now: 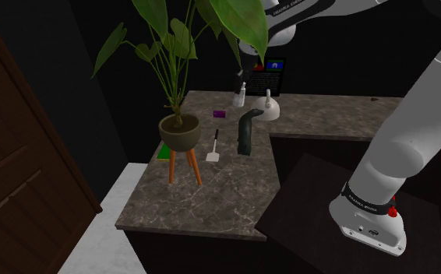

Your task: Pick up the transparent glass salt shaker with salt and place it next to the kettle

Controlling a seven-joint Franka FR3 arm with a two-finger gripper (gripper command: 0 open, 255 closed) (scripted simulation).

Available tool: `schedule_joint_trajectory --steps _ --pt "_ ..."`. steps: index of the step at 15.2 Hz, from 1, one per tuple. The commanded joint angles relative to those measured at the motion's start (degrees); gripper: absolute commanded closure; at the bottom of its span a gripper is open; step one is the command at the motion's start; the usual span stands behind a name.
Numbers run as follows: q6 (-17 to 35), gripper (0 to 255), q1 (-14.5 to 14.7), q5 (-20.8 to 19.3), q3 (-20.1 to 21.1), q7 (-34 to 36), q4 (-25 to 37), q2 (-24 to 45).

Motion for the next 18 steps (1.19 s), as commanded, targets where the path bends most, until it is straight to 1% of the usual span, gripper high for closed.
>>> schedule_joint_trajectory --steps 1,6,10,14,18 --pt "-0.18 255 -1.03 0.61 -1.49 -2.94 2.07 2.01" --pt "-1.95 255 -3.80 2.68 -4.72 -9.93 9.20 7.90" --pt "-4.04 255 -6.39 4.73 -6.68 -15.18 16.21 13.38" --pt "-6.86 255 -9.31 6.94 -8.11 -19.93 24.55 19.58" --pt "-10.55 255 -12.71 9.10 -8.98 -23.99 34.55 26.61"
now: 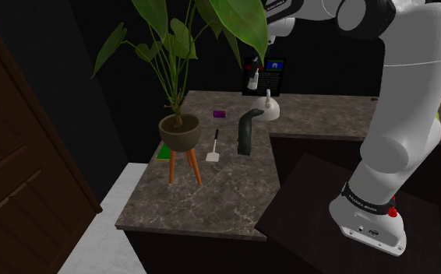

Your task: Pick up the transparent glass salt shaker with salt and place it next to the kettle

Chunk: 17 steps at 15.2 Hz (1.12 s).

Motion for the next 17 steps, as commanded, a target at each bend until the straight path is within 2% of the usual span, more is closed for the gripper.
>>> schedule_joint_trajectory --steps 1,17 --pt "-2.32 255 -1.70 1.07 -0.26 -1.68 6.10 4.12" --pt "8.23 255 -1.84 2.94 0.59 -3.95 -1.24 7.52"
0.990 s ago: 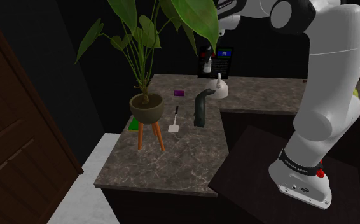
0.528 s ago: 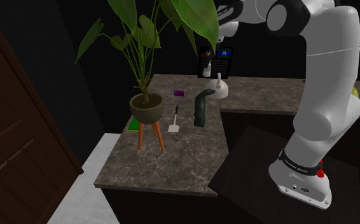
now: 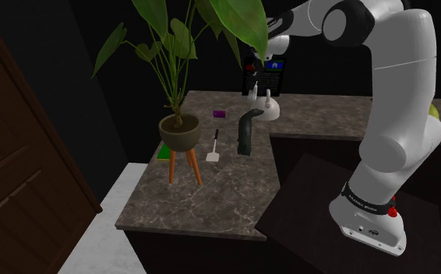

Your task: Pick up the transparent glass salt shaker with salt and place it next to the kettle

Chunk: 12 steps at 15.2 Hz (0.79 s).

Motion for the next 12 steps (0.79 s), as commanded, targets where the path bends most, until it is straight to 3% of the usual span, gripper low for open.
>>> schedule_joint_trajectory --steps 1,12 --pt "1.43 255 -0.02 0.30 0.15 -0.31 -0.83 0.58" --pt "7.91 255 -0.49 2.09 1.10 -2.14 -3.51 4.53"
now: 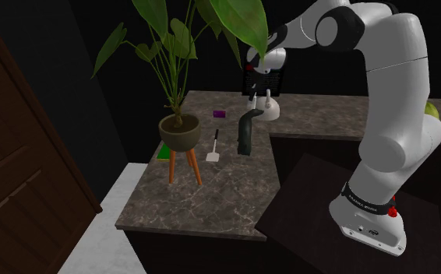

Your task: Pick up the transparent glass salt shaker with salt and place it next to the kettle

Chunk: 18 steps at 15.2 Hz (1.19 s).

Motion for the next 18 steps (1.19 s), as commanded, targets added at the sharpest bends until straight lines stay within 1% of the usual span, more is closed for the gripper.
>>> schedule_joint_trajectory --steps 1,18 --pt "0.99 255 -0.04 0.30 0.21 -0.20 -0.07 0.89" --pt "9.51 255 -1.31 3.16 2.30 -3.08 -0.83 8.78"
